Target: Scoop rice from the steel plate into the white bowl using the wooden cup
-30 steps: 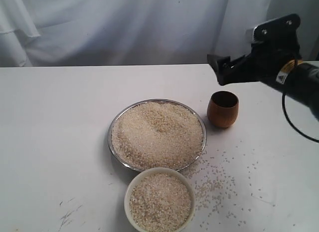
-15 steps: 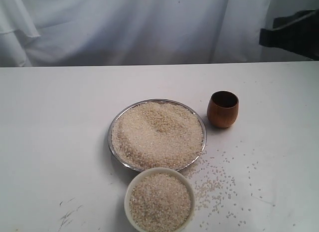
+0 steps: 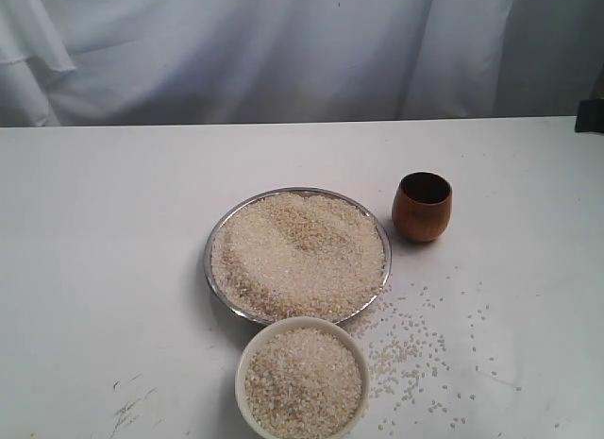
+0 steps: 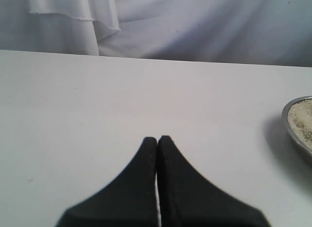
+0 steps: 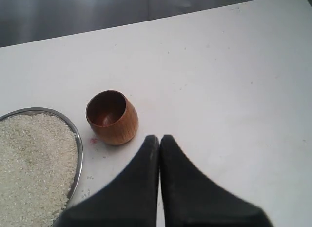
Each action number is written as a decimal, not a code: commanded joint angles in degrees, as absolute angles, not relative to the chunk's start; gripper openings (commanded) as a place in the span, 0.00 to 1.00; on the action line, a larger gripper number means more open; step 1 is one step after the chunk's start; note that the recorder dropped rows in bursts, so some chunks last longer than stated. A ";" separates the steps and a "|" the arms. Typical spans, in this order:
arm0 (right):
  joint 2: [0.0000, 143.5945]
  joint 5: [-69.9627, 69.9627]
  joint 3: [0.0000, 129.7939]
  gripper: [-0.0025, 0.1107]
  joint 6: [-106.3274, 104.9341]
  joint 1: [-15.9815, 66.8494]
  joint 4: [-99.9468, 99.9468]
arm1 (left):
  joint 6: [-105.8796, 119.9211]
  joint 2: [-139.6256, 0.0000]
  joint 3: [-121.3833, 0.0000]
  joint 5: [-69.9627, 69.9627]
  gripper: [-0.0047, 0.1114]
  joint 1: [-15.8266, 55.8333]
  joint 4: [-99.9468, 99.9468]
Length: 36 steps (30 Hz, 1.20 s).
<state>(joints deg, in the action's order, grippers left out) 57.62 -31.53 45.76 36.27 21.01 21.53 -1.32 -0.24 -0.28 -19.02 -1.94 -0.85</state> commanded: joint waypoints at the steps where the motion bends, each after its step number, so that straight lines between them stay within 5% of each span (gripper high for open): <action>1: 57.32 -31.19 45.64 0.02 35.03 21.16 22.98 | -1.35 0.00 0.00 -18.27 0.04 -2.04 -0.81; 19: 21.64 -24.42 23.40 0.02 34.41 4.68 27.64 | -1.35 0.00 0.00 -18.27 0.04 -2.04 -0.81; 36: 6.45 -26.36 9.39 0.02 30.57 4.39 22.89 | -1.35 0.00 0.00 -18.27 0.04 -2.04 -0.81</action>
<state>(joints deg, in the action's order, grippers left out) 7.71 -27.27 11.40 33.55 4.66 26.07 -1.32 -0.24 -0.28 -19.02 -1.94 -0.85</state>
